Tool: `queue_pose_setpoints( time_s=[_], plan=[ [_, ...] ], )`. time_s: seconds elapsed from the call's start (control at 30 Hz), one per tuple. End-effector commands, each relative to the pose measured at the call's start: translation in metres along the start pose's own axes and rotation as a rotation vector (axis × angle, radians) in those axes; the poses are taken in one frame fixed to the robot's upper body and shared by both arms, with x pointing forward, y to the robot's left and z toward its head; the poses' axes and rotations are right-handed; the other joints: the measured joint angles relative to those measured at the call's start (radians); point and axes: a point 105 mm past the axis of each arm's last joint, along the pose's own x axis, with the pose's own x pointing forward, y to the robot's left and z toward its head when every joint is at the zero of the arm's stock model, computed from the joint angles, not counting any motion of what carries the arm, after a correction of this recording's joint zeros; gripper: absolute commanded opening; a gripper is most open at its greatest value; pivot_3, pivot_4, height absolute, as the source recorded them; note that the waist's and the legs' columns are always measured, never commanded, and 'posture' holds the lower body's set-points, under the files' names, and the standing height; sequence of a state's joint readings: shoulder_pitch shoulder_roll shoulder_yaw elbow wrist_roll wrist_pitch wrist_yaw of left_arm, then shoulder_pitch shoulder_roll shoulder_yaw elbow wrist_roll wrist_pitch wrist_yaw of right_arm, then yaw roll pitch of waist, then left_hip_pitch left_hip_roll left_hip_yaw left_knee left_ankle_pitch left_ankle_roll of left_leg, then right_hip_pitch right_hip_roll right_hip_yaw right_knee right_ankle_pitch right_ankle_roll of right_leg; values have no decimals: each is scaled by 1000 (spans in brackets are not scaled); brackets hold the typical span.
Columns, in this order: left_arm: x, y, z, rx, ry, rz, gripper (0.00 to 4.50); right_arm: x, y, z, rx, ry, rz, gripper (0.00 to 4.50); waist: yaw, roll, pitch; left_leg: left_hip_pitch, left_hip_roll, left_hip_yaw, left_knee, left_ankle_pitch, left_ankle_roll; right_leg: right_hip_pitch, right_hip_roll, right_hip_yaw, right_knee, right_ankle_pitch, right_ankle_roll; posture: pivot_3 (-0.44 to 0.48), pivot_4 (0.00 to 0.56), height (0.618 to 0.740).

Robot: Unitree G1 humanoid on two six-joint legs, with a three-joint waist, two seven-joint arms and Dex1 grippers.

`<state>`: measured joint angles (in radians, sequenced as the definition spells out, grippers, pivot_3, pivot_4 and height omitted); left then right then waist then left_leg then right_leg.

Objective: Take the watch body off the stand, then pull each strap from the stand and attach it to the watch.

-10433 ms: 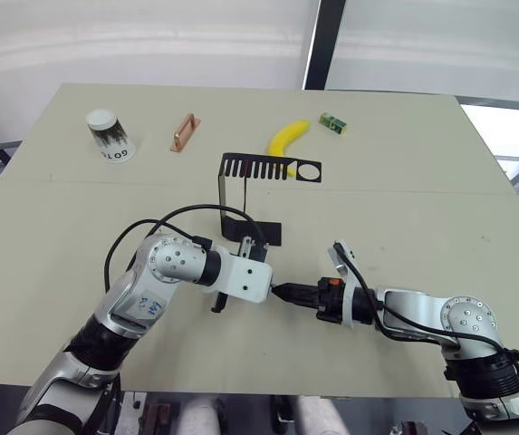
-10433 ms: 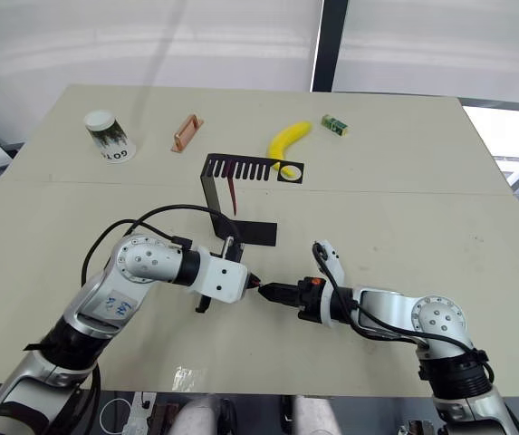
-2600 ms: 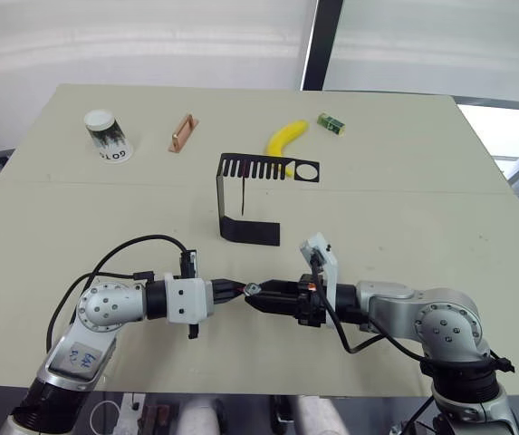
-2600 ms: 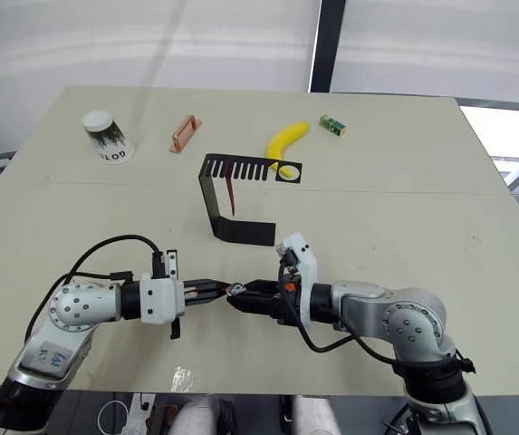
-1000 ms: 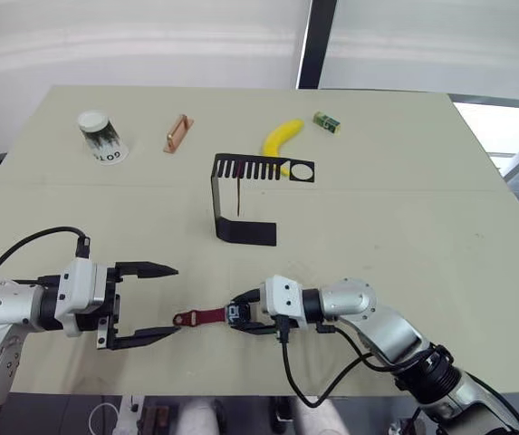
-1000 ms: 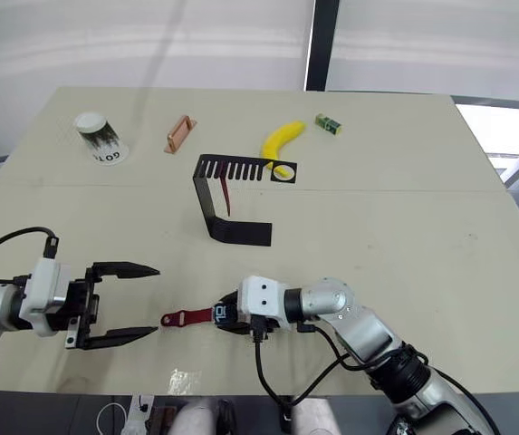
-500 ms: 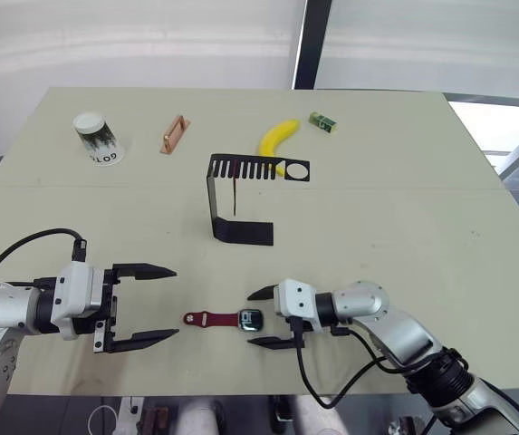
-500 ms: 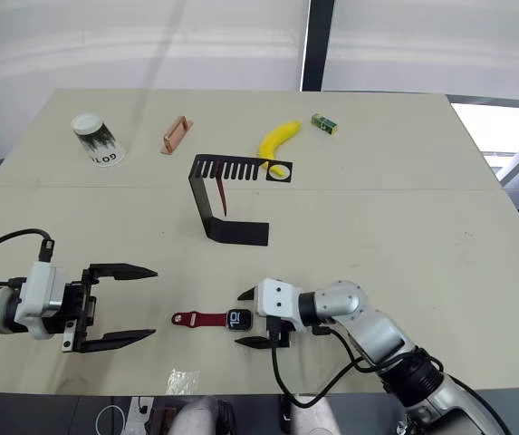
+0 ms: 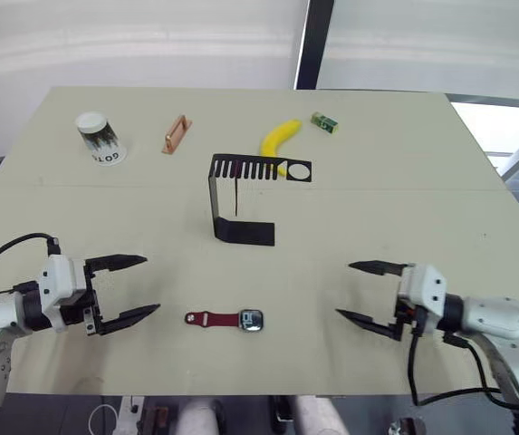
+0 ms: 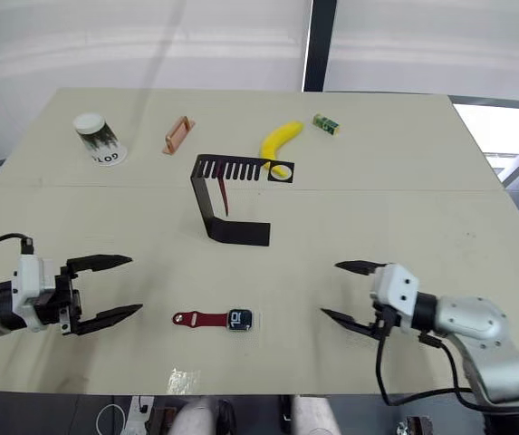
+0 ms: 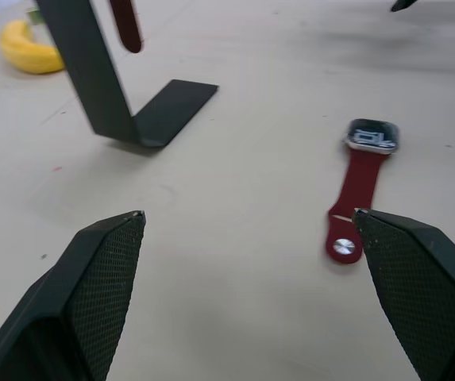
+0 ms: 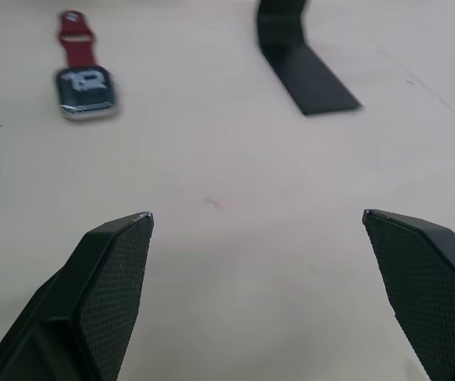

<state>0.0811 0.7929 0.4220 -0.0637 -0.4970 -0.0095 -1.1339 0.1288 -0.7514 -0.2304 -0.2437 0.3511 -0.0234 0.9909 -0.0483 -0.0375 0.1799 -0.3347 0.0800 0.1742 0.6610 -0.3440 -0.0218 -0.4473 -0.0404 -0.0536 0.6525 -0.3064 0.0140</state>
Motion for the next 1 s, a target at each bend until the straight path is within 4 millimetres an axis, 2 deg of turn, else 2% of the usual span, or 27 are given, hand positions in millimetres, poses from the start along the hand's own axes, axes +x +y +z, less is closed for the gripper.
queue_pose_setpoints(
  time_s=[0.03, 0.17, 0.27, 0.37, 0.53, 0.57, 0.67, 0.87, 1.0],
  plan=[
    [-22, 22, -12, -5, 7, 225, 4500, -46, -31, -13, 46, 8, -284, 4471, 1, 0, 0, 0, 0, 0, 0, 0, 0, 0, 0, 0, 0, 0, 0, 0, 150, 729],
    [-39, 34, -35, -70, 20, 388, 4500, -88, -42, -41, 137, 51, -528, 4471, -2, 0, 0, 1, 0, 0, 0, 0, 0, 0, 0, 0, 0, 0, 0, 0, 150, 729],
    [-43, 39, -36, -72, 8, 443, 4500, -111, -45, -56, 169, 82, -652, 4471, -3, 0, 0, 1, 0, 0, -1, 0, 0, 0, 0, 0, 0, 0, 0, 0, 150, 729],
    [-40, 34, -31, -65, -5, 432, 4500, -121, -43, -58, 182, 84, -700, 4471, -6, 0, 0, 1, 0, 0, -1, 0, 0, 1, 0, 0, 0, 0, 0, 0, 150, 729],
    [-35, 26, -31, -60, -1, 408, 4500, -122, -42, -63, 199, 87, -731, 4471, -8, 0, 0, 2, 0, 0, -3, 0, -1, 1, 0, 1, 0, 0, 0, 0, 150, 729],
    [-34, 25, -32, -59, -2, 405, 4500, -120, -43, -64, 207, 81, -741, 4471, -8, 0, 0, 2, 0, 0, -3, 0, -1, 1, 0, 1, 0, 0, 0, 0, 150, 729],
    [-24, 18, -25, -49, -23, 359, 4500, -96, -49, -62, 234, 33, -690, 4471, -8, 0, 0, 2, 0, 0, -4, 0, -1, 1, 0, 1, 0, 0, 0, 0, 150, 729],
    [-5, 15, -5, -6, -95, 340, 4500, -44, -52, -36, 255, -106, -571, 4471, -11, 0, 0, 3, 0, 1, -4, 0, -2, 1, 0, 1, 1, 0, 0, 0, 150, 729],
    [13, 5, 12, 18, -146, 329, 4500, -2, -41, -16, 258, -162, -426, 4471, -6, 2, 0, 3, 0, 0, -5, 1, -3, 1, 0, 1, 1, 0, 0, 0, 150, 729]
  ],
)
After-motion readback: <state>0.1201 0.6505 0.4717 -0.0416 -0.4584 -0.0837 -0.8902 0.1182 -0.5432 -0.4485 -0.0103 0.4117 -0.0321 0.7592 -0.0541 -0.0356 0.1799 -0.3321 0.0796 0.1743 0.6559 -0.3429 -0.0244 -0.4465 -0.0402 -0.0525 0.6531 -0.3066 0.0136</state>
